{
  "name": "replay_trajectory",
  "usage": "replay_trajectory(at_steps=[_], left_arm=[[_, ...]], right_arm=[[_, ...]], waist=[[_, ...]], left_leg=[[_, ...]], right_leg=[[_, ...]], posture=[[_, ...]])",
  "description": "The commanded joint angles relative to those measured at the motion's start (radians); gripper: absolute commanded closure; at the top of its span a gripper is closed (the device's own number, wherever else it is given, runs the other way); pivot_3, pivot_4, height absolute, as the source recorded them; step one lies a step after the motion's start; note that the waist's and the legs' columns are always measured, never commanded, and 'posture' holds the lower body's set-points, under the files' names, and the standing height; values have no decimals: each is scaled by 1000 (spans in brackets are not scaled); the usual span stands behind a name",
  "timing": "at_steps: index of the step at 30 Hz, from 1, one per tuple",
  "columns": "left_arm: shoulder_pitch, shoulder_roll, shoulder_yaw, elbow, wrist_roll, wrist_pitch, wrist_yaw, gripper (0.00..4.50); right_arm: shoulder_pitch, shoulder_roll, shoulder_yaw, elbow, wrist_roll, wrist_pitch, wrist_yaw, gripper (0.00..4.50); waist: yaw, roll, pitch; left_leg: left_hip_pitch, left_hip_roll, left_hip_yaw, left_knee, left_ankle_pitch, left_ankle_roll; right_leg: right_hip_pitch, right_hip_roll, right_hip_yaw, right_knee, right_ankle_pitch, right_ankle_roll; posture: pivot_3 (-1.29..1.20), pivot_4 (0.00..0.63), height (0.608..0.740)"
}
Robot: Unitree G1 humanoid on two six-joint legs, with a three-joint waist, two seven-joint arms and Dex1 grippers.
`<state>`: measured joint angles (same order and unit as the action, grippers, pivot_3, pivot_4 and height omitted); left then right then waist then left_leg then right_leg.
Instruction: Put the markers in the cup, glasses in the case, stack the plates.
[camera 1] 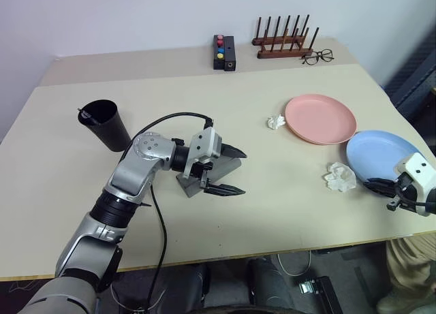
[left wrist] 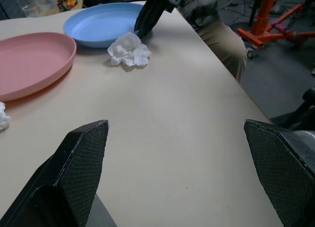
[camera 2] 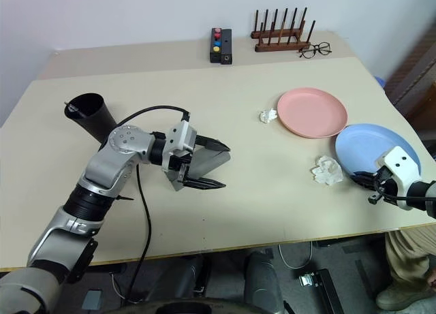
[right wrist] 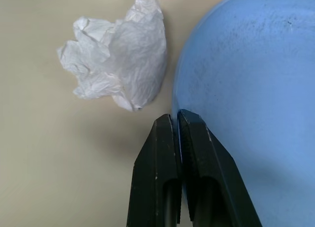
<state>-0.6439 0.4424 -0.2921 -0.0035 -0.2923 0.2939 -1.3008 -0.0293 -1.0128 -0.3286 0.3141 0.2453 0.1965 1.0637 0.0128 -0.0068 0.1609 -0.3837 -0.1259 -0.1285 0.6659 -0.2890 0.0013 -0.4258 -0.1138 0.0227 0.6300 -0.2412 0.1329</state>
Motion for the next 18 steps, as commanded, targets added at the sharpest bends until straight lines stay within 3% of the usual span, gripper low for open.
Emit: replay_trajectory(at_steps=[1, 11, 18], left_arm=[[-25, -8, 9, -15, 0, -24, 17, 0], [-21, -23, 2, -11, 14, -34, 46, 0], [-28, -30, 2, 7, 22, -46, 52, 0]], right_arm=[[-34, -19, -10, 14, -27, -24, -42, 4446], [-31, -52, -20, -145, -78, -30, -97, 4446], [-175, -72, 71, -214, -157, -42, -135, 4446]], waist=[[0, 0, 0], [0, 0, 0], [-1, 1, 0]], left_leg=[[0, 0, 0, 0, 0, 0], [0, 0, 0, 0, 0, 0], [0, 0, 0, 0, 0, 0]], right_leg=[[0, 0, 0, 0, 0, 0], [0, 0, 0, 0, 0, 0], [-1, 0, 0, 0, 0, 0]], posture=[[0, 150, 740], [0, 150, 740], [0, 150, 740]])
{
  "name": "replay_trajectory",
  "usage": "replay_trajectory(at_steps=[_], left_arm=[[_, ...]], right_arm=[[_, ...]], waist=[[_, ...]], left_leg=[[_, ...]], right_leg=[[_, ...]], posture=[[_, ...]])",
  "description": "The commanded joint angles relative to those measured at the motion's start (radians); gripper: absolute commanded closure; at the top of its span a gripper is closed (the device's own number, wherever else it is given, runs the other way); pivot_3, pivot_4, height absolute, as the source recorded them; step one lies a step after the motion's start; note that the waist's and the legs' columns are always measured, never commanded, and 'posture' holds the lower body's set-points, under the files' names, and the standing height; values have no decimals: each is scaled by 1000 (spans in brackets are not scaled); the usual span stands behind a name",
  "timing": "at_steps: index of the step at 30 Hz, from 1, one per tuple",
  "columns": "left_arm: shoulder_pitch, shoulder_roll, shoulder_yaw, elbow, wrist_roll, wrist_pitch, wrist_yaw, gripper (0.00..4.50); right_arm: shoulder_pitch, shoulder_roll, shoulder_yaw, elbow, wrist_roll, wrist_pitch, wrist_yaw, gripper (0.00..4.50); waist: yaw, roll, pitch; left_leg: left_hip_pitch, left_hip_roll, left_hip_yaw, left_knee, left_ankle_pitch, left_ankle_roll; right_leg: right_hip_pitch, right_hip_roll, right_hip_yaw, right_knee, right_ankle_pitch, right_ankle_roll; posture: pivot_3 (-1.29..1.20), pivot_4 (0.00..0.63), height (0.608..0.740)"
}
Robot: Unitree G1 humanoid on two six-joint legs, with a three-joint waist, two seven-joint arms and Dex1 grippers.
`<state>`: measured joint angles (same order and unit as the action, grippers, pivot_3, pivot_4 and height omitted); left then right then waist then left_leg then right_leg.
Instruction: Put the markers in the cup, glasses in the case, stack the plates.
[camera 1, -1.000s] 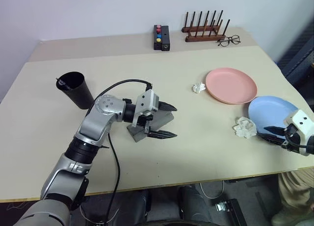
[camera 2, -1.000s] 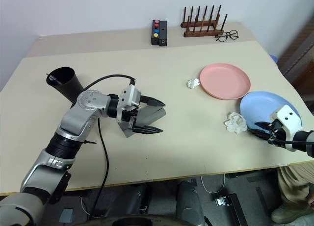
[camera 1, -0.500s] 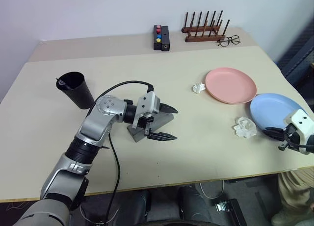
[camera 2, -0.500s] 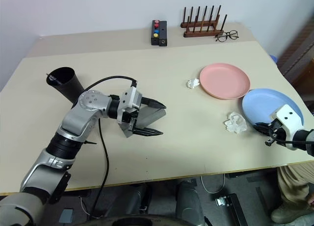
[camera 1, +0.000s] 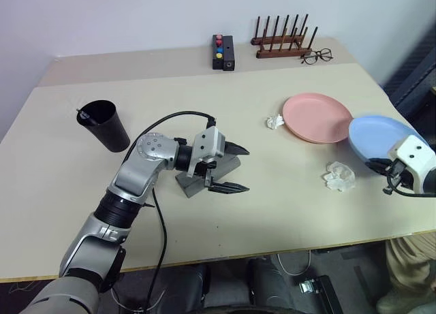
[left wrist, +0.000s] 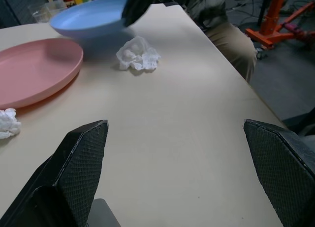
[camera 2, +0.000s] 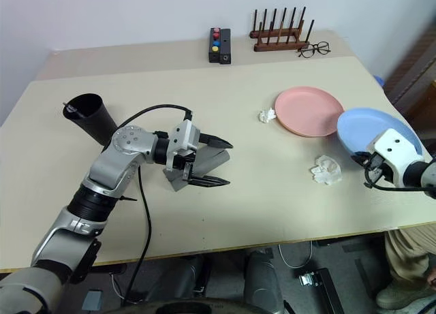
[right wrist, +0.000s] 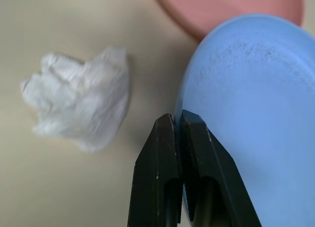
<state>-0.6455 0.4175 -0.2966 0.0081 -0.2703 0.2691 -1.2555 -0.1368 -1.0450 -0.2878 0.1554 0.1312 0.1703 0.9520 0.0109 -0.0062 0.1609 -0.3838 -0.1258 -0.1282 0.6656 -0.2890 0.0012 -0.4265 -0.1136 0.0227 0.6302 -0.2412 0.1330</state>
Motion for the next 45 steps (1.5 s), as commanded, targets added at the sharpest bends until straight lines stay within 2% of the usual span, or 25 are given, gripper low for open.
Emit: replay_trajectory(at_steps=[1, 9, 22, 26, 32, 35, 39, 42, 45], left_arm=[[-28, -6, 6, -3, 1, -22, 7, 0], [-23, -2, 8, -9, 3, -26, 25, 0], [22, 35, 21, -86, -7, 19, 74, 0], [35, 50, 28, -110, -10, 36, 88, 0], [43, 62, 30, -127, -16, 50, 102, 0], [42, 63, 30, -125, -17, 51, 103, 0], [36, 56, 24, -109, -14, 42, 102, 0], [33, 41, 11, -88, -9, 29, 98, 0], [32, 30, 3, -74, -8, 18, 89, 0]], right_arm=[[-87, -44, 51, -57, -63, -23, -26, 4446], [-251, 20, 193, -8, -88, -61, 2, 4446], [-573, 183, 374, 494, -190, -276, 24, 4446], [-640, 211, 395, 609, -218, -321, 19, 3145], [-669, 232, 374, 628, -201, -326, 20, 86], [-649, 217, 338, 555, -158, -273, 37, 86], [-553, 168, 252, 310, -45, -99, 96, 86], [-420, 98, 167, 97, 37, 69, 124, 86], [-277, 40, 107, -22, 83, 191, 146, 86]], waist=[[1, 0, 0], [1, 0, 0], [-3, 1, 1], [-5, 1, 1], [-6, 1, 1], [-6, 1, 1], [1, 1, 1], [6, 1, 1], [3, 1, 1]], left_leg=[[0, 0, 0, 0, 0, 0], [-1, 0, 0, 0, 0, 0], [-2, 0, 0, 0, 0, 0], [-2, 0, 0, -1, 0, 0], [-2, 0, 0, -1, 0, 0], [-2, 0, 0, -1, 0, 0], [-3, 0, -1, -1, 0, 0], [-4, 0, -2, 0, 0, 0], [-5, -1, -3, 0, 0, 0]], right_leg=[[0, 0, 0, 0, 0, 0], [-1, 0, 0, 0, 0, 0], [-2, 0, 0, 0, 0, 0], [-3, 0, 0, 0, 0, 0], [-3, 0, 0, 0, 0, 0], [-3, 0, 0, 0, 0, 0], [-4, 0, 0, 0, 0, 0], [-4, 0, -1, 0, 0, 0], [-4, 0, -1, 0, 0, 0]], posture=[[0, 150, 740], [0, 150, 740], [0, 150, 740], [0, 150, 740], [0, 150, 740], [0, 150, 740], [0, 150, 740], [0, 150, 740], [0, 150, 740]])
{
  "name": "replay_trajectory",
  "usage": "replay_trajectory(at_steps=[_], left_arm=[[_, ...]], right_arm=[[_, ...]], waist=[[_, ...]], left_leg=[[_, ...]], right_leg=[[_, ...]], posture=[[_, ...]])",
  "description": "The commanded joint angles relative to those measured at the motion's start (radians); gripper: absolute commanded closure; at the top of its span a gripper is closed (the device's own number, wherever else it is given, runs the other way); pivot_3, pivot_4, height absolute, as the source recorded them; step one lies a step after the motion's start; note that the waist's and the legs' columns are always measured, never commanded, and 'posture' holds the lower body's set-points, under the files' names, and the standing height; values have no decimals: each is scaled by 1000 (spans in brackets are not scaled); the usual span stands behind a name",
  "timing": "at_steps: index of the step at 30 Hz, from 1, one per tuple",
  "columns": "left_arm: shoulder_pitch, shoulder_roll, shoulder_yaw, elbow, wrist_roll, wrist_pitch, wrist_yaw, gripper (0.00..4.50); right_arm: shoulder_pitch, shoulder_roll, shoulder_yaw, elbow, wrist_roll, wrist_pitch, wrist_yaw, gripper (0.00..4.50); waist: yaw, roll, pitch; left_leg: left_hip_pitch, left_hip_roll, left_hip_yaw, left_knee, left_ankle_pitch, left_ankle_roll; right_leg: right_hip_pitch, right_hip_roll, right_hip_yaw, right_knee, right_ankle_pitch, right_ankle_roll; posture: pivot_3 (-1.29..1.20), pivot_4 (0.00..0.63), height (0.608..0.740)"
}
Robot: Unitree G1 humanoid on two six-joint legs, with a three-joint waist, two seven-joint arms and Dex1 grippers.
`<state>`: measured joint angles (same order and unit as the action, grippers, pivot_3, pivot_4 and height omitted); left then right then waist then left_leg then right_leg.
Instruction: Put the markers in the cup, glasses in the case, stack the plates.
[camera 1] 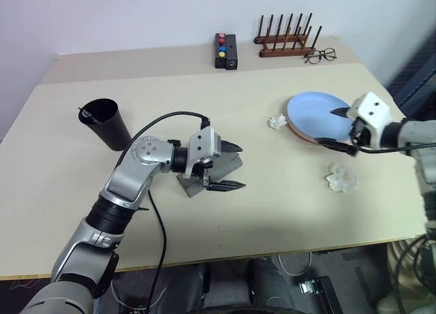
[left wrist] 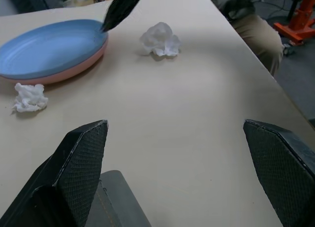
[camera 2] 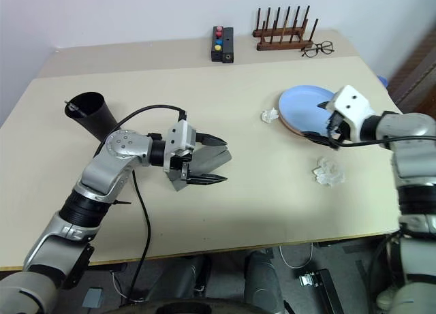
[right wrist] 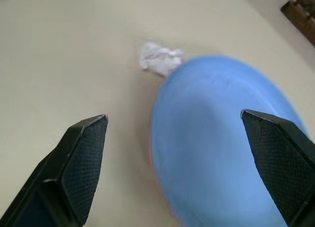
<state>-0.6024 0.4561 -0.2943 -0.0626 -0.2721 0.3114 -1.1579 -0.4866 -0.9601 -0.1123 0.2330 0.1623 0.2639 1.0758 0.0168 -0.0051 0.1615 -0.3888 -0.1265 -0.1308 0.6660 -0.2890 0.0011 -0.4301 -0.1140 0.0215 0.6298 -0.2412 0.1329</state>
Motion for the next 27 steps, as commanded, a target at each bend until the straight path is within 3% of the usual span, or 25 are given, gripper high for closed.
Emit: replay_trajectory(at_steps=[1, 6, 15, 18, 24, 27], left_arm=[[-13, -12, -2, 3, -5, -28, -12, 0], [-28, -26, -10, 35, 3, -51, -30, 0], [-32, -29, -7, 40, 6, -57, -40, 0], [-28, -21, -2, 33, 7, -51, -38, 0], [-21, -10, 3, 26, 6, -44, -31, 0], [-18, -7, 4, 20, 5, -41, -26, 0]], right_arm=[[126, -65, -85, -125, 66, 139, 35, 86], [294, -107, -123, -193, 111, 290, 53, 86], [308, -72, -67, -129, 87, 276, 22, 86], [286, -58, -43, -83, 78, 246, 14, 1230], [271, -56, -32, -62, 76, 215, 10, 4344], [266, -55, -40, -63, 78, 190, 1, 4468]], waist=[[-3, 0, 0], [-6, 1, -1], [-2, 1, -1], [-4, 1, -1], [-4, 1, -1], [-4, 1, -1]], left_leg=[[0, 0, 0, 0, 0, 0], [0, 0, 1, 0, 0, 0], [1, 0, 2, 1, 0, 0], [1, 0, 2, 1, 0, 0], [1, 0, 2, 1, 0, 0], [1, 0, 2, 1, 0, 0]], right_leg=[[0, 0, 0, 0, 0, 0], [0, 0, 1, 1, 0, 0], [0, 0, 1, 1, 0, 0], [0, 0, 1, 1, 0, 0], [0, 0, 1, 1, 0, 0], [0, 0, 1, 1, 0, 0]], posture=[[0, 150, 740], [0, 150, 740], [0, 150, 740], [0, 150, 740], [0, 150, 740], [0, 150, 740]])
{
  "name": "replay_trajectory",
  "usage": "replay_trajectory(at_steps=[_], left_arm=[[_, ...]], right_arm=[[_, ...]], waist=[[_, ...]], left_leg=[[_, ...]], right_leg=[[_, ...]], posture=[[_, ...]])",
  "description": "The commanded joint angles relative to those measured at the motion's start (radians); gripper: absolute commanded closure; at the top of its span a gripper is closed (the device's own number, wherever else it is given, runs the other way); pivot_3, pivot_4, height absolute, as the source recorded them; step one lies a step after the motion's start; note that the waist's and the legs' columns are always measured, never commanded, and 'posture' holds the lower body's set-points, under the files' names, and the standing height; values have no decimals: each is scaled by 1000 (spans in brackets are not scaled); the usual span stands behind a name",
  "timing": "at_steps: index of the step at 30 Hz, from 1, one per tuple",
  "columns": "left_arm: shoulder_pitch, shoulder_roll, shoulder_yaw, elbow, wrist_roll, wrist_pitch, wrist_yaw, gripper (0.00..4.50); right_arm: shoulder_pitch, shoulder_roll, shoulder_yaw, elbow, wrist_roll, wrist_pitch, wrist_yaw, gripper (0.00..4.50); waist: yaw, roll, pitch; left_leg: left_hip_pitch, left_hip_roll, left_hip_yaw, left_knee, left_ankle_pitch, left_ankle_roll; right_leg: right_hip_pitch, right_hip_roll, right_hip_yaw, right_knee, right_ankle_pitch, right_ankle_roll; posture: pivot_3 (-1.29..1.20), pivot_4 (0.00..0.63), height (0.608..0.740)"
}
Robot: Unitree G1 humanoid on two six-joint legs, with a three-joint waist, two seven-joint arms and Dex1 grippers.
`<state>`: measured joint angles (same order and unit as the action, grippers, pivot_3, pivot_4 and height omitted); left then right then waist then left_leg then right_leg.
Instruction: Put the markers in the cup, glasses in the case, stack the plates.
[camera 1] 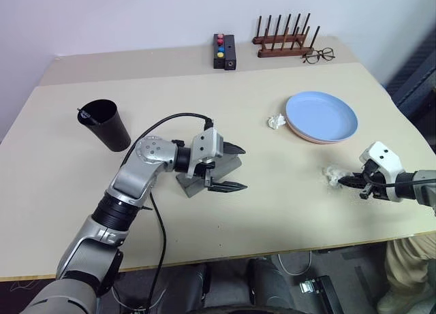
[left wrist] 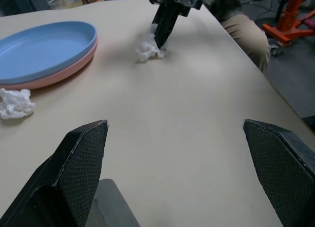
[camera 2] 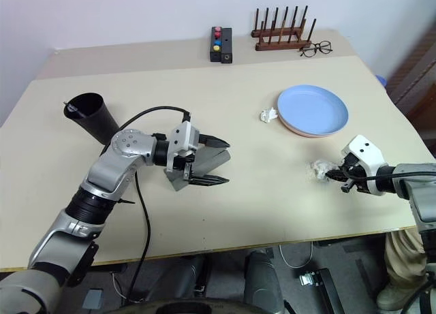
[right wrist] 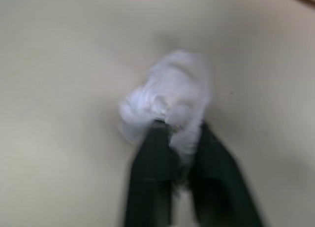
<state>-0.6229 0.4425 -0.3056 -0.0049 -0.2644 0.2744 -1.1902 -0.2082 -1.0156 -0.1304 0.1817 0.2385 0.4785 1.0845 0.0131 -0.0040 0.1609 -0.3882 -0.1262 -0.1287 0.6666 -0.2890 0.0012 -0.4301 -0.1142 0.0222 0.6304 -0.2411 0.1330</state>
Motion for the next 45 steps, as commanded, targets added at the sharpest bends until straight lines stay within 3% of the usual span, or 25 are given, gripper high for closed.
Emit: replay_trajectory(at_steps=[1, 6, 11, 16, 25, 28, 33, 45], left_arm=[[5, 8, 16, -42, -4, -3, 8, 0], [9, 11, 17, -46, -6, -1, 17, 0], [8, 5, 21, -43, -5, 0, 30, 0], [14, 2, 29, -58, -4, 7, 63, 0], [46, 40, 51, -119, -10, 42, 104, 0], [53, 50, 57, -138, -18, 59, 109, 0], [56, 68, 70, -150, -26, 77, 115, 0], [61, 70, 72, -150, -23, 76, 119, 0]], right_arm=[[-18, 2, -35, -19, 14, -24, -9, 4468], [-160, 29, -105, -48, 100, -39, -22, 4468], [-371, 107, -79, 81, 94, -132, -54, 4468], [-504, 200, 1, 355, -25, -354, -105, 4468], [-675, 296, 73, 807, -154, -585, -176, 4468], [-701, 303, 74, 883, -165, -604, -159, 3511], [-717, 304, 68, 920, -177, -636, -167, 1189], [-706, 400, 76, 672, -125, -668, -84, 1189]], waist=[[0, 0, 0], [-6, 0, 0], [-6, 0, 1], [1, -1, 1], [-23, 0, 1], [-26, 0, 1], [-28, 0, 1], [-31, 0, 1]], left_leg=[[0, 0, 0, 0, 0, 0], [0, 0, 0, 0, 0, 0], [1, 1, 0, -1, 0, 0], [0, -1, 0, 0, 0, 0], [0, 0, 0, -1, 0, 0], [0, 0, 0, -2, 0, 0], [0, 0, 0, -2, 0, 0], [0, 0, 0, -2, 0, 0]], right_leg=[[0, 0, 0, 0, 0, 0], [0, 0, 0, 0, 0, 0], [0, 1, 0, 0, 0, 0], [0, -1, 0, -1, 0, 0], [-2, 0, 0, 0, 0, 0], [-2, -1, 0, 0, 0, 0], [-2, 0, 0, 0, 0, 0], [-2, 0, 0, 1, 0, 0]], posture=[[0, 150, 740], [0, 150, 740], [0, 150, 740], [0, 150, 740], [0, 150, 740], [0, 150, 740], [0, 150, 740], [0, 150, 740]])
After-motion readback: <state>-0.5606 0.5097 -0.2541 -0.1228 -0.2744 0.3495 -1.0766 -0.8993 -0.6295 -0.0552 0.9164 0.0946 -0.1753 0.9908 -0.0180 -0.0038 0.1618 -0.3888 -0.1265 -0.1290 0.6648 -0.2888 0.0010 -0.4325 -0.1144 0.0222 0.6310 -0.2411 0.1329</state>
